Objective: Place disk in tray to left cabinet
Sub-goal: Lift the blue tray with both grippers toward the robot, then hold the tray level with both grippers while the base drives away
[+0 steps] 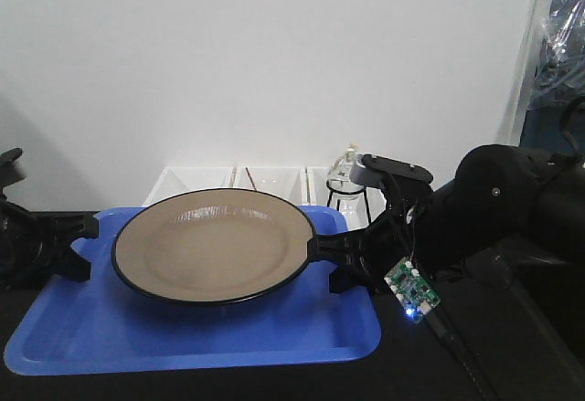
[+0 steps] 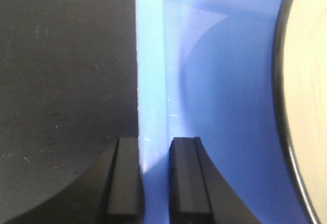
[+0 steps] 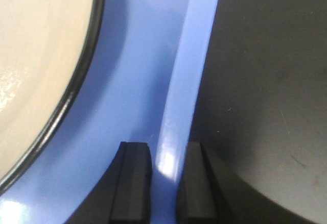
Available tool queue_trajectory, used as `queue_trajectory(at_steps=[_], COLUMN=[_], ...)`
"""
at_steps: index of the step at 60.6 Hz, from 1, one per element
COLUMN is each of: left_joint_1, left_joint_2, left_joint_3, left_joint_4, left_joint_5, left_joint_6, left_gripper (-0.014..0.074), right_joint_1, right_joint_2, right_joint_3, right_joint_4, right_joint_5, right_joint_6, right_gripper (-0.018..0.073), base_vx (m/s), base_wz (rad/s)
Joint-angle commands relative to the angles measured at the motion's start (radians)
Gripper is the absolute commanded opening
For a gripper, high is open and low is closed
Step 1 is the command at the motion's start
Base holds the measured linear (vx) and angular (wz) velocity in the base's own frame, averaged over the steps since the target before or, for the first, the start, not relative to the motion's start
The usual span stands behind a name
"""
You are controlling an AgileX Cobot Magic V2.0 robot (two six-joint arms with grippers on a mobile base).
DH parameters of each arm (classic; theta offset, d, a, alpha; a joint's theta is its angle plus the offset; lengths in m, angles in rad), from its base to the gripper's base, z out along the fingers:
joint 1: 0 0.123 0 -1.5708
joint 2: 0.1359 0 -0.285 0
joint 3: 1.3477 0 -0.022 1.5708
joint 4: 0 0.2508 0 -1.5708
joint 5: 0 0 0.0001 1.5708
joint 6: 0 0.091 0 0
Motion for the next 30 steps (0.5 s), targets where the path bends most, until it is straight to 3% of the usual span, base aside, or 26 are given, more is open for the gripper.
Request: queue_trajectory(at_steps=[1, 30], left_joint_1=[-0.022, -0.022], left_joint_2=[-0.049, -0.049], left_joint_3=[-0.043, -0.043], left_joint_4=[-0.126, -0.126], left_joint_5=[-0.051, -0.051], left_joint_6=[-0.015, -0.015], left_gripper=[-0.0001, -0.0001], right_joint_1=[0.020, 0.020], right_joint_2=[-0.056, -0.056], right_joint_3=[-0.043, -0.043], right_joint_4=[0.085, 0.085], right_joint_5=[-0.097, -0.091], right_joint_6=[-0.032, -0.032], right_gripper=[-0.0006, -0.0006], base_vx=[0.00, 0.00], base_wz=[0.00, 0.00])
